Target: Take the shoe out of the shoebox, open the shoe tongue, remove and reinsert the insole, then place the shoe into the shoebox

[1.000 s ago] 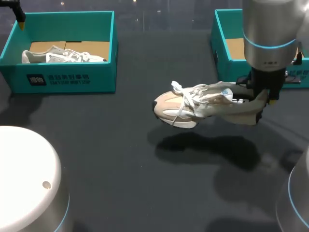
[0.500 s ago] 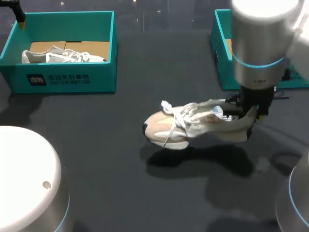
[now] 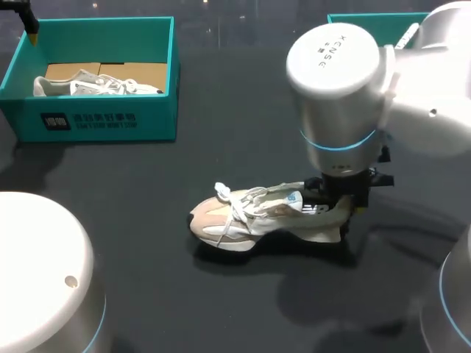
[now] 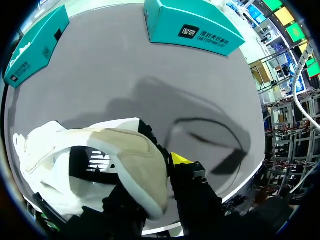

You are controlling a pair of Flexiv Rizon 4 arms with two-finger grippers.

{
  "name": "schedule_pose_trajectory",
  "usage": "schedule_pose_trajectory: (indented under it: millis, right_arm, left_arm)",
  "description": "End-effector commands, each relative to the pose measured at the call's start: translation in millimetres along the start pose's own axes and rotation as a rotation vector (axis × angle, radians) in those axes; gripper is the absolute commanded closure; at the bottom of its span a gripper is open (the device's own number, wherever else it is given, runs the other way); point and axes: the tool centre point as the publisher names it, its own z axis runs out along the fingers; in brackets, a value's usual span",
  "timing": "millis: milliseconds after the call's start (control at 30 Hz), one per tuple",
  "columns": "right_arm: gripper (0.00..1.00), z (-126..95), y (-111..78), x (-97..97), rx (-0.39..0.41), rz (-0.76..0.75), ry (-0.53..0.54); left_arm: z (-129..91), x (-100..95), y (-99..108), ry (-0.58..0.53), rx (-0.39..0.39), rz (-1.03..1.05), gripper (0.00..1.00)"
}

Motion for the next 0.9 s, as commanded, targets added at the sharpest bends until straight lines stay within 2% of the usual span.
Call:
schedule_pose_trajectory:
  millis: [33, 400, 900]
  right_arm:
    - [1.0, -0.9, 1.6, 12.4, 0.005, 0.0, -0.026]
    - [1.0, 36.1, 8.4, 36.0, 0.068, -0.011, -0.023]
    - [1.0, 57.8, 10.9, 48.5, 0.103, -0.013, -0.005]
  left_arm:
    - [-0.3, 0.6, -1.1, 0.001, -0.003, 0.001, 0.0]
    - [-0.3, 0.6, -1.1, 0.001, -0.003, 0.001, 0.0]
    - [-0.3, 0.6, -1.1, 0.001, -0.003, 0.001, 0.0]
